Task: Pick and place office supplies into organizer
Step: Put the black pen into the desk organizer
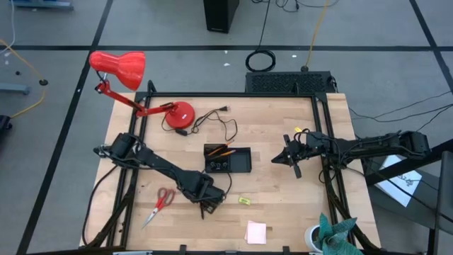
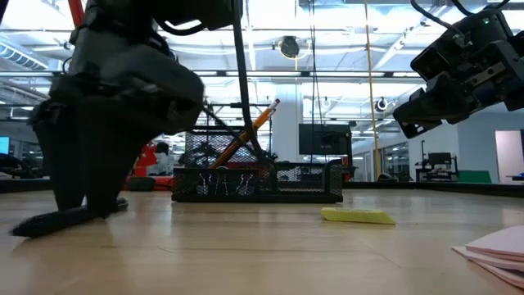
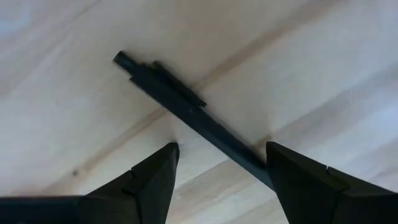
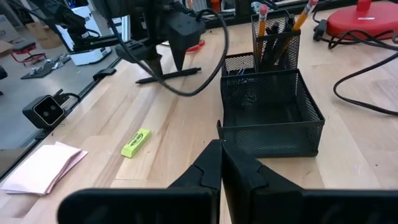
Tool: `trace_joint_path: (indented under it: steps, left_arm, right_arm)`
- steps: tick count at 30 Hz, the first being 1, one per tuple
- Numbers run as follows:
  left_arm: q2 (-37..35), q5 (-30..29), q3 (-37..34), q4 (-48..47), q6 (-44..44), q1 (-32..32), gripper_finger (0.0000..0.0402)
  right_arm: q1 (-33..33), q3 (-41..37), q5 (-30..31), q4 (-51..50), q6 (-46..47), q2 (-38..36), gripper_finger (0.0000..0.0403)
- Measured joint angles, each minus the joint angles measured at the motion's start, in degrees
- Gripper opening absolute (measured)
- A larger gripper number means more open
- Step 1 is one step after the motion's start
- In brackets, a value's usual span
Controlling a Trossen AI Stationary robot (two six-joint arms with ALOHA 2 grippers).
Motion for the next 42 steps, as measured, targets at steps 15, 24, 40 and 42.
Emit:
trace_joint_path:
  steps: [15,24,40,42]
  left_arm:
    - [0.2,-0.4,2.2,-7.1,24.9,-3.3,0.0173]
    - [0.3,1.3,2.1,-12.9,24.2,-4.0,0.0119]
    - [0.6,-12.1,9.4,-8.2,28.5,-0.9,0.0173]
    - [0.6,-12.2,9.5,-6.8,30.1,-0.2,0.018]
  right_arm:
    - [0.0,0.0,0.0,-0.1,-0.5,0.0,0.0004]
    - [0.0,0.0,0.0,-0.4,-0.5,0.0,0.0004]
    - [0.0,0.0,0.0,-0.4,-0.4,0.0,0.0004]
    - [0.0,0.0,0.0,-0.4,-0.4,0.0,0.0004]
